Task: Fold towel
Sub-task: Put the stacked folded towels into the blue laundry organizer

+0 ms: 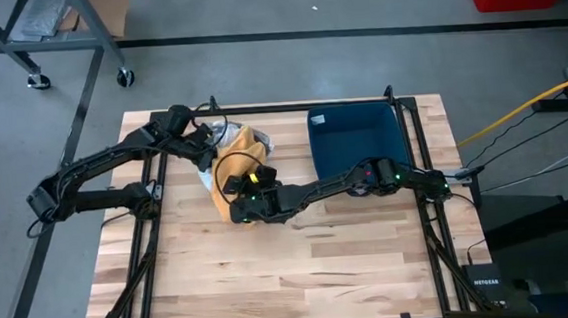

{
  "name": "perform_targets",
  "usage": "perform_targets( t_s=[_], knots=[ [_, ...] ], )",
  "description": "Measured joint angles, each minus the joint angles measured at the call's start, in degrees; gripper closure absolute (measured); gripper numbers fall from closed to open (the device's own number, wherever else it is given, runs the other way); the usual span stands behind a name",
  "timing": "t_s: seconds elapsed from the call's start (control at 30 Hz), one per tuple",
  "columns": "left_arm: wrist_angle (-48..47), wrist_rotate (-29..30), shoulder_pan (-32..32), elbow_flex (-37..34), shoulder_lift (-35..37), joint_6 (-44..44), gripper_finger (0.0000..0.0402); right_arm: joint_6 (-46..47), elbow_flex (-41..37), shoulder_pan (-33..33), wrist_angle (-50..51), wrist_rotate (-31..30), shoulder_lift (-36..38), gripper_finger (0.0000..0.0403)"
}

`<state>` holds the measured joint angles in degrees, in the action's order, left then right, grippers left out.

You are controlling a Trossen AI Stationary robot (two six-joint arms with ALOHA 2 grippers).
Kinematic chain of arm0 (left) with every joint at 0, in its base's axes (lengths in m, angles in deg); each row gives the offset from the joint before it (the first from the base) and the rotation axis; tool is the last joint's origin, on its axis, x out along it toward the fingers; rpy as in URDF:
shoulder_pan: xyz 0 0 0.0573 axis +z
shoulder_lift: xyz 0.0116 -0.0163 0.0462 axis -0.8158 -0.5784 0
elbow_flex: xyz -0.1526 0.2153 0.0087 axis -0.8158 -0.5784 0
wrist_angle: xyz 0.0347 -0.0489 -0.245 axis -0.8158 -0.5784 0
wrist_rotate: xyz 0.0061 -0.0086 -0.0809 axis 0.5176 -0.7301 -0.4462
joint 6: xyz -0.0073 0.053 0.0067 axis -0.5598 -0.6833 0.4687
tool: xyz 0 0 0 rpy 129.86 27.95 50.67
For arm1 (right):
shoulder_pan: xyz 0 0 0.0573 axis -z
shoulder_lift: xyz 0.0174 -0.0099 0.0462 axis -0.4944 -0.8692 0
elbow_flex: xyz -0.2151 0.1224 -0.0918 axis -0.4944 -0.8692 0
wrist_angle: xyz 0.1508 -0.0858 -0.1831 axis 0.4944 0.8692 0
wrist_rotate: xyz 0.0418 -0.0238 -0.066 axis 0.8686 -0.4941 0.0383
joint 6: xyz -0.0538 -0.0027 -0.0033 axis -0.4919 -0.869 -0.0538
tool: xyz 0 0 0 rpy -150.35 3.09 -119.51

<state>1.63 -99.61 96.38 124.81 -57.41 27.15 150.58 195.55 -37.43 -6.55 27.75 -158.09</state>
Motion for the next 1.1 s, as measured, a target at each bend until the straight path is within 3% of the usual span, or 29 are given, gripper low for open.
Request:
perform_targets(
  t_s=[0.27,0.57,0.87,1.1],
  knots=[
    [0.05,-2.60,-0.08,4.07,-0.04,2.53,0.0398,0.03,6.21,-0.13,10.15,-3.85,0.22,0.0359],
    [3.13,-4.94,-1.66,9.16,-0.07,6.83,0.0398,0.03,20.30,-0.13,34.95,-5.86,0.36,0.0361],
    [21.33,-4.08,-8.34,11.46,-1.11,18.93,0.0399,4.86,18.72,-0.06,46.44,-7.69,7.03,0.0362],
    [35.23,-0.92,-12.86,11.83,-7.86,28.95,0.0400,5.19,18.61,0.22,52.83,-7.07,10.67,0.0362]
  ],
)
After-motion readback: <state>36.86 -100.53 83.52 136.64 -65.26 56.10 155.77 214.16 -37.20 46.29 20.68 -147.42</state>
